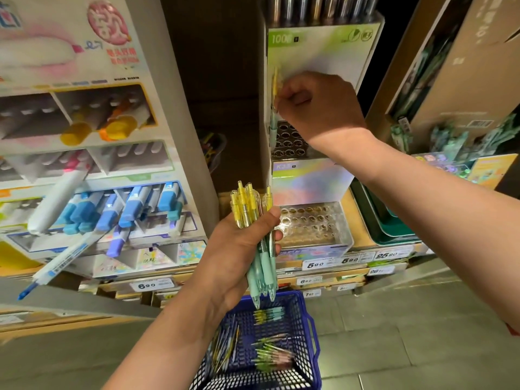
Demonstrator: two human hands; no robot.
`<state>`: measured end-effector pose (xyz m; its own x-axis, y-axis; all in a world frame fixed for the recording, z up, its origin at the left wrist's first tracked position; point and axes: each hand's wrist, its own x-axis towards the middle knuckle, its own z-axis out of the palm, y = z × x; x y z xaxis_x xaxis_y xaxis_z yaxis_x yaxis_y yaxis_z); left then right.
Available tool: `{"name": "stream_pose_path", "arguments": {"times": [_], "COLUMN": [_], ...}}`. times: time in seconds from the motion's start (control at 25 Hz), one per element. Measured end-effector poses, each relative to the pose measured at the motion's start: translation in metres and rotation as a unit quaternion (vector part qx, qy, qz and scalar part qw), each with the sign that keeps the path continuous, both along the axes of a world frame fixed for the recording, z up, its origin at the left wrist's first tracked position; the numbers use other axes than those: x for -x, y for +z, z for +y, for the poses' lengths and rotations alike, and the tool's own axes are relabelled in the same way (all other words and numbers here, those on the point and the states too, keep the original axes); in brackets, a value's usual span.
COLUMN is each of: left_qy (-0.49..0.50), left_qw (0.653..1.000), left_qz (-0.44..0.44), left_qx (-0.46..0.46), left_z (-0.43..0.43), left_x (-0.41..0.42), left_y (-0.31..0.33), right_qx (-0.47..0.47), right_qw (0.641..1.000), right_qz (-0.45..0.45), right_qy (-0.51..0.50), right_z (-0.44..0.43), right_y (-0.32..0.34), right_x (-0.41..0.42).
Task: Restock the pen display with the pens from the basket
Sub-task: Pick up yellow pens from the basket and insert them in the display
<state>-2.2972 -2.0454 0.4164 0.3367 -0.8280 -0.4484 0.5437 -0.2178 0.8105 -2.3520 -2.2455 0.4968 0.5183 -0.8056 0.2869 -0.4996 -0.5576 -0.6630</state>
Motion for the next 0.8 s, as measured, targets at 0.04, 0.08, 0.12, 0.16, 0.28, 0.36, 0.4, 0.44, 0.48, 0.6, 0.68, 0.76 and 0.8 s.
{"name": "stream_pose_path", "arguments": {"times": [0.04,0.08,0.12,0.16,0.28,0.36,0.4,0.44,0.48,0.6,0.68,0.76,0.8], "left_qy": [0.003,0.006,0.007,0.007,-0.005,-0.015,-0.021,-0.025,-0.028,-0.023,-0.012,-0.007,-0.006], "left_qw": [1.0,1.0,1.0,1.0,0.999,0.997,0.996,0.995,0.995,0.995,0.996,0.998,0.998], "left_qz": [-0.002,-0.002,-0.001,-0.002,-0.016,-0.03,-0.041,-0.05,-0.055,-0.039,-0.024,-0.005,0.004], "left_qx": [0.002,0.006,0.012,0.019,0.052,0.071,0.076,0.08,0.084,0.091,0.081,0.07,0.065], "left_z": [-0.001,-0.002,-0.003,-0.004,-0.006,-0.006,-0.006,-0.006,-0.007,-0.01,-0.01,-0.01,-0.009], "left_x": [0.001,0.001,0.002,0.003,0.005,0.007,0.008,0.009,0.009,0.009,0.008,0.006,0.006], "left_y": [0.0,0.001,0.002,0.003,0.007,0.009,0.01,0.011,0.011,0.012,0.011,0.01,0.009], "right_qx": [-0.003,-0.004,-0.009,-0.02,-0.136,-0.219,-0.255,-0.296,-0.337,-0.404,-0.412,-0.437,-0.453], "right_qw": [1.0,0.999,0.999,0.998,0.983,0.958,0.948,0.937,0.927,0.906,0.903,0.888,0.878], "right_qz": [0.017,0.036,0.05,0.06,0.116,0.166,0.169,0.156,0.129,0.026,-0.037,-0.099,-0.122], "right_qy": [-0.002,-0.009,-0.019,-0.025,0.042,0.085,0.092,0.099,0.107,0.125,0.12,0.105,0.095], "right_z": [0.002,0.005,0.01,0.019,0.059,0.076,0.077,0.075,0.07,0.06,0.06,0.061,0.061], "right_y": [0.003,0.005,0.006,0.006,-0.002,-0.008,-0.01,-0.009,-0.008,-0.01,-0.016,-0.02,-0.022], "right_x": [0.001,0.004,0.009,0.015,0.037,0.045,0.047,0.049,0.05,0.055,0.056,0.056,0.057]}}
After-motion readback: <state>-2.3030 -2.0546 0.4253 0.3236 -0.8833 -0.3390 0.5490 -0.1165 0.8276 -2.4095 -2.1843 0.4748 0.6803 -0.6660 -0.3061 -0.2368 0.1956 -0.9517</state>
